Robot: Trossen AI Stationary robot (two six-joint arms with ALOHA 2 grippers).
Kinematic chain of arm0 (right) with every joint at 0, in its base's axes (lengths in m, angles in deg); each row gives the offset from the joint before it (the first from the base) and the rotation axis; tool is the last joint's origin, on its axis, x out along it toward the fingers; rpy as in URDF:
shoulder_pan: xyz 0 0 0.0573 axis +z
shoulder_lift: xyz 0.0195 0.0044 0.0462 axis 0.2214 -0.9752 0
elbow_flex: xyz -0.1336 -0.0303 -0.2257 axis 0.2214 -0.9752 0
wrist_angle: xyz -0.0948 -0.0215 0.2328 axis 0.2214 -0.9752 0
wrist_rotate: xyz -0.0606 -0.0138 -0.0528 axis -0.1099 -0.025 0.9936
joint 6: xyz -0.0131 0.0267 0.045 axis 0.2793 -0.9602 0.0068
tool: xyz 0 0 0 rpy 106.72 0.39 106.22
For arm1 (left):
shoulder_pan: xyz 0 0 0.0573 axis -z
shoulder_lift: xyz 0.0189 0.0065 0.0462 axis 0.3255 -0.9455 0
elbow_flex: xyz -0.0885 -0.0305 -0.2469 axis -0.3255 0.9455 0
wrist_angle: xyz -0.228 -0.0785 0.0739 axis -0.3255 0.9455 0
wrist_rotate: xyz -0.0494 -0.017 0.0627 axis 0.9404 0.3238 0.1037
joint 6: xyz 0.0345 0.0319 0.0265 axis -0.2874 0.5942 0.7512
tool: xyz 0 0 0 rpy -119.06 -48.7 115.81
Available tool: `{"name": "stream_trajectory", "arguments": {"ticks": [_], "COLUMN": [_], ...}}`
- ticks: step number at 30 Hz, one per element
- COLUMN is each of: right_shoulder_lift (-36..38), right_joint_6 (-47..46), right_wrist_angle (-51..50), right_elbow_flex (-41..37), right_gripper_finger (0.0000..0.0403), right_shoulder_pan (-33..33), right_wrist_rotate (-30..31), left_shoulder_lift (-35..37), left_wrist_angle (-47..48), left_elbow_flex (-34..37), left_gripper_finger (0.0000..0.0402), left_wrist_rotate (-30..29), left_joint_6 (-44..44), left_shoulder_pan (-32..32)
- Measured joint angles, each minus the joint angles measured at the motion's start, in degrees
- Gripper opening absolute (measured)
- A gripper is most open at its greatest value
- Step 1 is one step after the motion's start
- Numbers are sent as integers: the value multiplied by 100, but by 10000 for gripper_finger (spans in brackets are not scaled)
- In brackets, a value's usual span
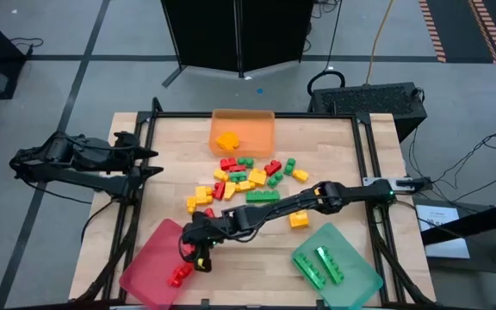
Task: Sort blocks
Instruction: Put the red 2 stud game piece into the pink bin
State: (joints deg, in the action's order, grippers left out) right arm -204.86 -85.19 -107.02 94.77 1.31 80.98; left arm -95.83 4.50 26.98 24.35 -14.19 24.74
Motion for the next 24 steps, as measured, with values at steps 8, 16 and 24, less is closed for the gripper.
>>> {"name": "stream_trajectory", "arguments": {"ticks": [8, 16, 24], "right_shoulder_lift": [639, 327, 16], "right_joint_6": [916, -418, -1588], "right_wrist_angle": [-2048, -2339, -2167], "right_elbow_flex": [18, 17, 13], "right_gripper_finger": [250, 285, 283], "right_shoulder_pan": [-317, -469, -510], "right_wrist_rotate": [566, 569, 1040], "left_shoulder_lift": [-2, -2, -2], "left_wrist_angle": [8, 23, 24], "left_elbow_flex": [0, 0, 0], "left_gripper_finger": [345, 345, 345], "left_wrist_rotate": [0, -7, -20], "left_joint_6": [-1, 4, 7], "left_shoulder_pan": [1, 0, 1]}}
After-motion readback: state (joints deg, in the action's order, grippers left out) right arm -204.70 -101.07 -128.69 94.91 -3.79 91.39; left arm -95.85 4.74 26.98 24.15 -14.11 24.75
